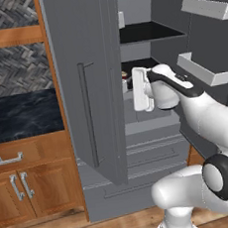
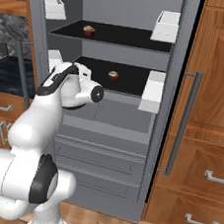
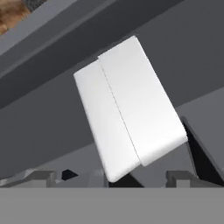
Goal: Take the cupcakes from the fridge and place them on the empty tray on the dining counter.
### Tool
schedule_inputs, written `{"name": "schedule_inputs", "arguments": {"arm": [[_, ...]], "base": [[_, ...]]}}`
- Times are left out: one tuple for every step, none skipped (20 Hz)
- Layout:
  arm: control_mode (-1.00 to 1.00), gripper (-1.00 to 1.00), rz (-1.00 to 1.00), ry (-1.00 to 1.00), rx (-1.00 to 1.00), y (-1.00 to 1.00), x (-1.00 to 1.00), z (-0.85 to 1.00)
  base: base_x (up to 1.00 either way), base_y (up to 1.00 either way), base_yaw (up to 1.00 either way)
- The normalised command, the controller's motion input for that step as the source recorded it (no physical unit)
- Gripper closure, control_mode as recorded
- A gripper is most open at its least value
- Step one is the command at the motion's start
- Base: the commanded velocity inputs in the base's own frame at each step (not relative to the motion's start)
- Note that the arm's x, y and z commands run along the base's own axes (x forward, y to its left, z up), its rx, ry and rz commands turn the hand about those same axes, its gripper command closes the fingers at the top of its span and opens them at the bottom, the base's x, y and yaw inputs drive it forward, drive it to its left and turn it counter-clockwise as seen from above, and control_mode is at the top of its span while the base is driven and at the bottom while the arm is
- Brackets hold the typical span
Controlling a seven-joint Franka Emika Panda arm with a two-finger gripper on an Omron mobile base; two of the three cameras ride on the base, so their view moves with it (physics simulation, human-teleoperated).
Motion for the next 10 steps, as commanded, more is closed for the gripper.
{"name": "schedule_inputs", "arguments": {"arm": [[-1.0, -1.0, 0.0, 0.0, 0.0, 0.0, 0.41, -0.38], [-1.0, -1.0, 0.0, 0.0, 0.0, 0.0, 0.39, -0.41], [-1.0, -1.0, 0.0, 0.0, 0.0, 0.0, 0.36, -0.41], [-1.0, -1.0, 0.0, 0.0, 0.0, 0.0, 0.36, -0.33], [-1.0, -1.0, 0.0, 0.0, 0.0, 0.0, 0.36, -0.24], [-1.0, -1.0, 0.0, 0.0, 0.0, 0.04, 0.39, -0.16], [-1.0, -1.0, 0.0, 0.0, 0.0, 0.13, 0.38, 0.0], [-1.0, -1.0, 0.0, -0.01, 0.0, 0.24, 0.28, 0.0], [-1.0, -1.0, 0.01, -0.07, 0.0, 0.35, 0.2, 0.05], [-1.0, -1.0, 0.03, -0.11, -0.02, 0.43, 0.14, 0.16]], "base": [[0.0, 0.0, 0.0], [0.0, 0.0, 0.0], [0.0, 0.0, 0.0], [0.0, 0.0, 0.0], [0.0, 0.0, 0.0], [0.0, 0.0, 0.0], [0.0, 0.0, 0.0], [0.0, 0.0, 0.0], [0.0, 0.0, 0.0], [0.0, 0.0, 0.0]]}}
